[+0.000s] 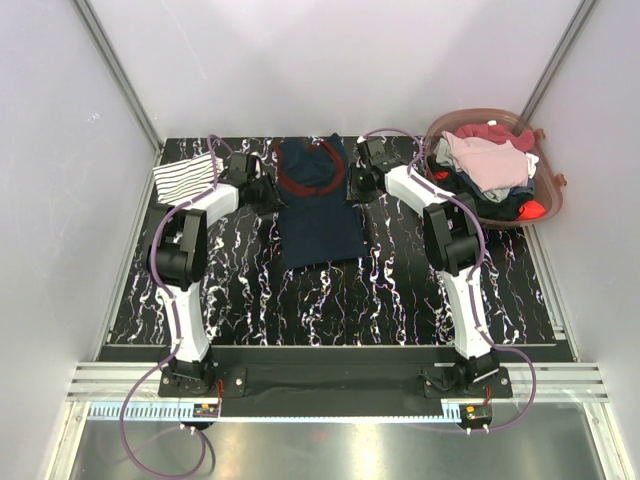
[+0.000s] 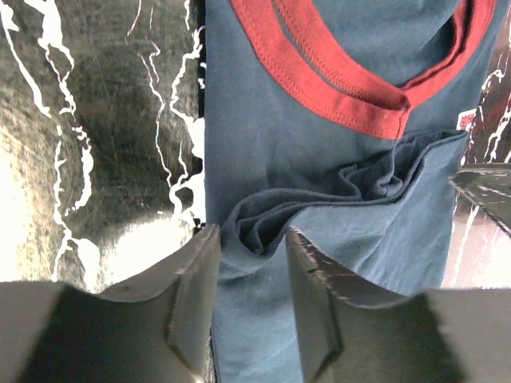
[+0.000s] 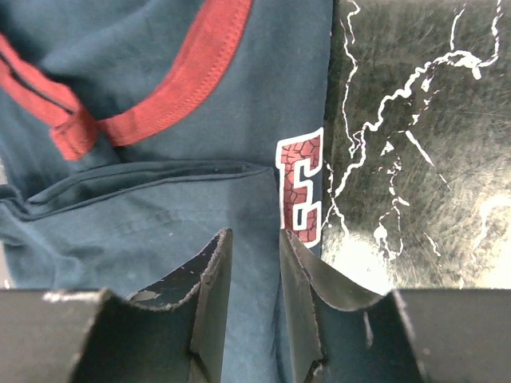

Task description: Fold and stack the tank tops

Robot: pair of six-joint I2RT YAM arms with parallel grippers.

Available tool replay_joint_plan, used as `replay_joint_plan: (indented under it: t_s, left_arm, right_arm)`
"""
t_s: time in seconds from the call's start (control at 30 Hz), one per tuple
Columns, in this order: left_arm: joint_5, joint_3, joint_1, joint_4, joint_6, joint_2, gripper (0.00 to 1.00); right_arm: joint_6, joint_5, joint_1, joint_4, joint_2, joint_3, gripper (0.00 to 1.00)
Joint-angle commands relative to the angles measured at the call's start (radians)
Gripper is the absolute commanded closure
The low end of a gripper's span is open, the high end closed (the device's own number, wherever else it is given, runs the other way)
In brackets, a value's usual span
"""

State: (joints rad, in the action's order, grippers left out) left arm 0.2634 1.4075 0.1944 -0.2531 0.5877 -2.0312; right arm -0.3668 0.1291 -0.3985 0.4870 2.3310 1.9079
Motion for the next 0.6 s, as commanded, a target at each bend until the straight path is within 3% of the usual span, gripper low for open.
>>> replay_joint_plan:
  t_s: [0.0,0.1,0.2,0.27,0.33,0.4,0.57]
  left_arm:
    - [-0.009,0.053,-0.001,0.023,-0.017,-0.009,0.61]
    - [0.0,0.062,-0.001,0.021,-0.016,-0.021,0.66]
    - [0.01,0.074,-0.001,0.018,-0.019,-0.027,0.81]
    - [0.011,0.073,-0.001,0.017,-0.023,-0.021,0.94]
    - [0.001,0.068,-0.001,0.015,-0.028,-0.011,1.0]
    - [-0.003,0.065,0.0,0.015,-0.034,0.003,1.0]
    - [-0.013,0.065,0.005,0.0,-0.048,0.032,1.0]
  right_arm:
    - [0.008,0.01,0.003,0.025,0.024,0.052,0.63]
    - [0.006,0.012,0.004,0.028,0.042,0.06,0.69]
    - [0.008,0.026,0.004,0.019,0.045,0.059,0.85]
    - [0.008,0.018,0.004,0.006,0.027,0.042,0.89]
    - [0.017,0.007,0.003,-0.002,0.004,0.034,0.94]
    - [0.019,-0.003,0.004,-0.013,-0.013,0.017,1.0]
    - [0.023,-0.013,0.004,-0.063,-0.087,-0.042,1.0]
